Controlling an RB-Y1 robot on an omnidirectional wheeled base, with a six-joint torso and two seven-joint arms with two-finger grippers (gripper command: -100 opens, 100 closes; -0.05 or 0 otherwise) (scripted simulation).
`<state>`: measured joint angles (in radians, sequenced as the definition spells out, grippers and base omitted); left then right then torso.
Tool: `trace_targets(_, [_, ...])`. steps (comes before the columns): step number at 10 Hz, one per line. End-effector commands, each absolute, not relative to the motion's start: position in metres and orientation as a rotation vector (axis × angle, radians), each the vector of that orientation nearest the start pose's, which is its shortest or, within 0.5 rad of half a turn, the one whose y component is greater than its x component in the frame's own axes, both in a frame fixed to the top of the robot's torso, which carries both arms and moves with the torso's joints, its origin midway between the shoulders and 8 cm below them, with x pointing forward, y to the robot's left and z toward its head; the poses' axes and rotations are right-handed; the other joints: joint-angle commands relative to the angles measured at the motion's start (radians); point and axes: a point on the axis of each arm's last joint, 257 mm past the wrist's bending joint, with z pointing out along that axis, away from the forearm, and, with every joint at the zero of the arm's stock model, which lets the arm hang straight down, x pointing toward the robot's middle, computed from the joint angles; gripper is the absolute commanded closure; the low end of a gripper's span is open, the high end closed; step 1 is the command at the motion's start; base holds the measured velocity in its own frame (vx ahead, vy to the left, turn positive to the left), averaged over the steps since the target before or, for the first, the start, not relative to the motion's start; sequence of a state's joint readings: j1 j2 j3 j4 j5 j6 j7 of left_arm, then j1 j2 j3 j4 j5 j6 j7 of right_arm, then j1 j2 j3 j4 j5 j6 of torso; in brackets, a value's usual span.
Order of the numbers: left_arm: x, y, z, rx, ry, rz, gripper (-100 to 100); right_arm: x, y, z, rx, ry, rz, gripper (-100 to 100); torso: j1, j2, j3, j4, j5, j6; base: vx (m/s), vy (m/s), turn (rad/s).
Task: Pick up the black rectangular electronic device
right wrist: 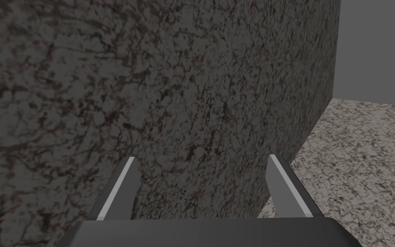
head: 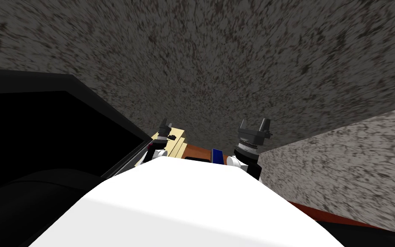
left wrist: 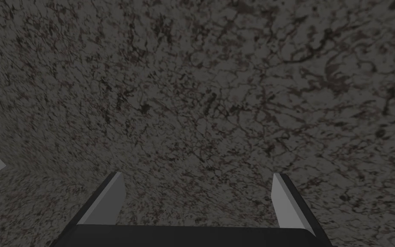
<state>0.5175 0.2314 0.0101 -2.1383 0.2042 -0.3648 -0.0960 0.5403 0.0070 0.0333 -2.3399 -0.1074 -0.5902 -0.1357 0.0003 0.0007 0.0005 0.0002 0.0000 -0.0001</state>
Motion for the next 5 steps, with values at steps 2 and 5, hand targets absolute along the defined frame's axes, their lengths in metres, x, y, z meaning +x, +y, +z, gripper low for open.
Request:
trace_targets(2, [0.3814,0.3053,-0.0741,-0.816,0.916,-1.226,-100,0.3119,-0.2837,0.0537,0.683,0.418,1.536,0,0.0,0.0,0.0,0.0,0.0,0.0,-0.006,-0.001,0.019])
trace_targets(5, [0.3862,0.3112,-0.0832,-0.845,0.939,-1.213,-100,0.3119,-0.2837,0.0537,0.683,0.418,1.536,0,0.0,-0.001,-0.001,0.0,0.0,0.0,0.008,0.002,-0.025])
